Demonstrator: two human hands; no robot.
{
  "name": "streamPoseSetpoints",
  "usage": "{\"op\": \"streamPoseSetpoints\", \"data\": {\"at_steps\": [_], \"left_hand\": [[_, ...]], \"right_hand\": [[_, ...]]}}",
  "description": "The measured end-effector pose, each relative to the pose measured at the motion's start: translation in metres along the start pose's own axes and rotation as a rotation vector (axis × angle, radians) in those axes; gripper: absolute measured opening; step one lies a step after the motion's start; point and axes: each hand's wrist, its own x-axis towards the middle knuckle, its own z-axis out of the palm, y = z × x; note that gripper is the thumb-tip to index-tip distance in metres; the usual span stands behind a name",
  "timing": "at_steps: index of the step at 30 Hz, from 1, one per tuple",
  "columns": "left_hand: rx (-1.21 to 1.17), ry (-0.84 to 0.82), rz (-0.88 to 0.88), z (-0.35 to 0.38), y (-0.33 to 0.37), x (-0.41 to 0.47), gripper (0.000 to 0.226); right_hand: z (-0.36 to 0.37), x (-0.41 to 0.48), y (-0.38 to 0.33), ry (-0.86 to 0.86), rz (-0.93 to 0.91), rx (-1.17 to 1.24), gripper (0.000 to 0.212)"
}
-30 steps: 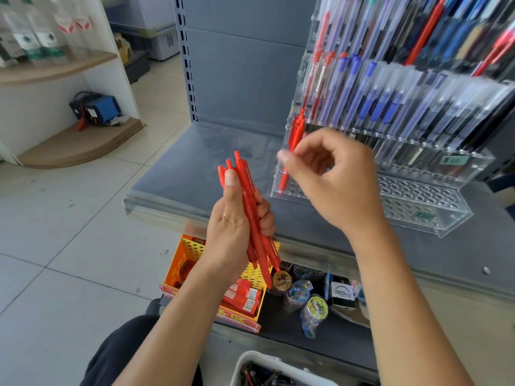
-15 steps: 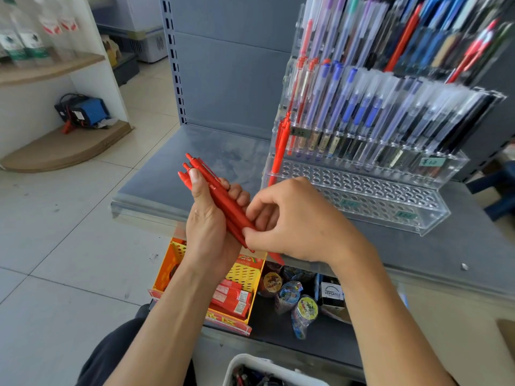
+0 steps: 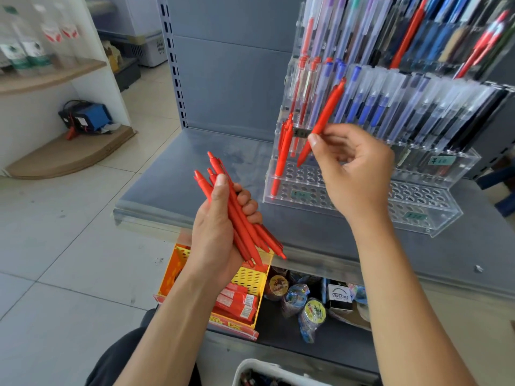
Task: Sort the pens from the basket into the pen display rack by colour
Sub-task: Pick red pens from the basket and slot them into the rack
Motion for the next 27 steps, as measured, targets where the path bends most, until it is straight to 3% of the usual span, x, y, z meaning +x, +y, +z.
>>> {"op": "streamPoseSetpoints", "data": {"at_steps": [15,20,24,27], "left_hand": [[0.094,-0.012,-0.005,0.001,0.000,0.001,0.032],[0.113,-0.010,0.002,0.002,0.000,0.000,0.032],[0.173,-0.026,0.029,0.002,0.000,-0.003,0.033],[0.227,-0.049,0.055,0.002,0.000,-0.004,0.035]], "right_hand": [[0.011,0.010,0.010,-0.006,0.025,0.010,0.008],[0.018,0.004,0.012,-0.162,0.066,-0.189,0.011],[0.023,-0.001,0.008,-0.058,0.050,-0.337,0.030],[0.023,-0.001,0.009,-0.063,0.073,-0.309,0.025]]}}
